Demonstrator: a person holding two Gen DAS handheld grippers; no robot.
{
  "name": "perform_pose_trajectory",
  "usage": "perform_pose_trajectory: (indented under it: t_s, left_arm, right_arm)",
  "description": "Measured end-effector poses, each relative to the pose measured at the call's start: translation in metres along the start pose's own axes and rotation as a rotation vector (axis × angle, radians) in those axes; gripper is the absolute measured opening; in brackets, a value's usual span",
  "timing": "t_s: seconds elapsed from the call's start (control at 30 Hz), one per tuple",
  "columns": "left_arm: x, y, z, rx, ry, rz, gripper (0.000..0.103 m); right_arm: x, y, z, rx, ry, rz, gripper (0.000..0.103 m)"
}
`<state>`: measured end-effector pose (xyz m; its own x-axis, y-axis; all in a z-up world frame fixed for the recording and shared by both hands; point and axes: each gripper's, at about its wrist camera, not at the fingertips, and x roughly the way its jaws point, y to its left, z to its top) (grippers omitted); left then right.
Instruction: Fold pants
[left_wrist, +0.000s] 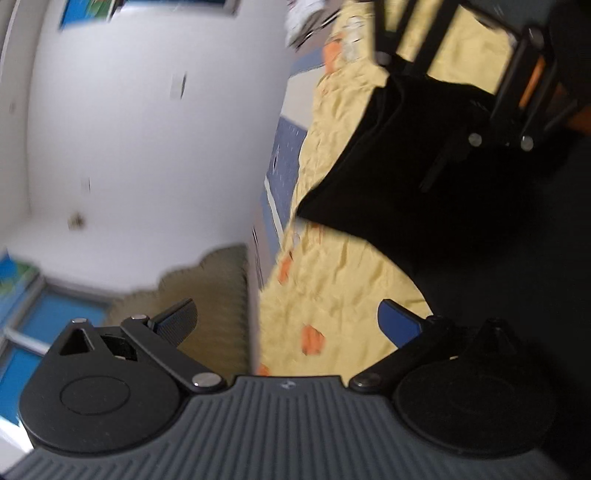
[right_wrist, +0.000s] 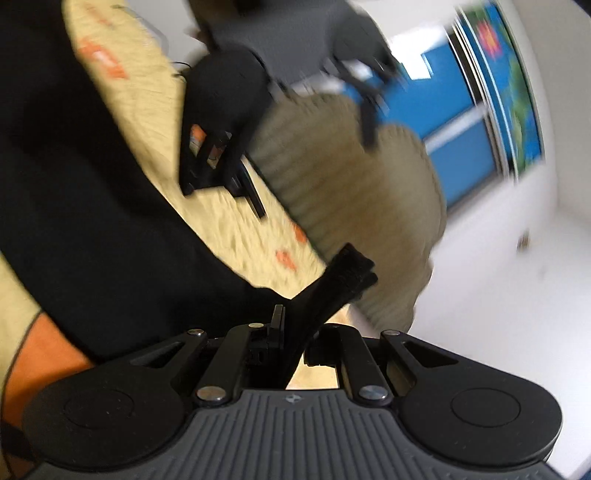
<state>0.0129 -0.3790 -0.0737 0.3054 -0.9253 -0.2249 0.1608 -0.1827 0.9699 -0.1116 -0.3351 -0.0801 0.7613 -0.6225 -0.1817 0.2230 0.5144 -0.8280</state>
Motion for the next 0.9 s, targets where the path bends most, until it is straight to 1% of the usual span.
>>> perform_pose_trajectory:
  t_s: [0.1, 0.17, 0.33, 0.4, 0.43, 0.5, 0.53, 0.57, 0.6, 0.63, 0.7, 0.73, 0.8, 0.9]
  left_arm:
    - [-0.002, -0.012, 0.005, 0.099, -0.045, 0.022, 0.103]
    - [-0.005, -0.021, 0.005, 0.162, -0.069, 0.014, 0.103]
    - [-0.006, -0.049, -0.006, 0.324, -0.047, -0.036, 0.103]
    - [-0.005, -0.056, -0.009, 0.347, -0.028, -0.052, 0.096]
    - [-0.004, -0.058, -0.010, 0.335, -0.019, -0.050, 0.095]
    - [-0.004, -0.057, -0.010, 0.282, 0.004, -0.059, 0.092]
    - [-0.003, -0.056, -0.009, 0.256, 0.014, -0.060, 0.086]
    - [-0.001, -0.054, -0.008, 0.230, 0.029, -0.061, 0.077]
    - [0.000, -0.051, -0.007, 0.199, 0.040, -0.064, 0.064]
    - [0.002, -0.048, -0.006, 0.164, 0.053, -0.067, 0.059]
    - [0.004, -0.041, -0.005, 0.116, 0.073, -0.055, 0.034]
    - [0.006, -0.038, -0.005, 0.099, 0.085, -0.039, 0.029]
    - [0.006, -0.034, -0.009, 0.067, 0.093, -0.017, 0.014]
    - [0.004, -0.030, -0.011, 0.022, 0.110, -0.009, 0.008]
  right_arm:
    - [-0.008, 0.004, 0.003, -0.080, -0.059, -0.010, 0.009]
    - [-0.011, 0.006, 0.005, -0.119, -0.093, -0.022, 0.009]
    - [-0.014, 0.007, 0.004, -0.150, -0.120, -0.034, 0.009]
    - [-0.014, 0.005, 0.005, -0.131, -0.117, -0.041, 0.009]
    - [-0.012, 0.002, 0.006, -0.104, -0.109, -0.047, 0.008]
    - [-0.009, -0.011, 0.012, 0.011, -0.073, -0.037, 0.009]
    - [-0.009, -0.020, 0.014, 0.082, -0.057, -0.026, 0.009]
    - [-0.009, -0.026, 0.017, 0.126, -0.052, -0.022, 0.009]
    - [-0.010, -0.032, 0.018, 0.158, -0.050, -0.025, 0.009]
    - [-0.010, -0.035, 0.020, 0.173, -0.054, -0.036, 0.009]
    - [-0.014, -0.039, 0.024, 0.180, -0.066, -0.050, 0.009]
    - [-0.013, -0.039, 0.024, 0.172, -0.071, -0.050, 0.009]
    - [-0.016, -0.036, 0.026, 0.150, -0.082, -0.053, 0.009]
    - [-0.024, -0.033, 0.024, 0.146, -0.080, -0.041, 0.009]
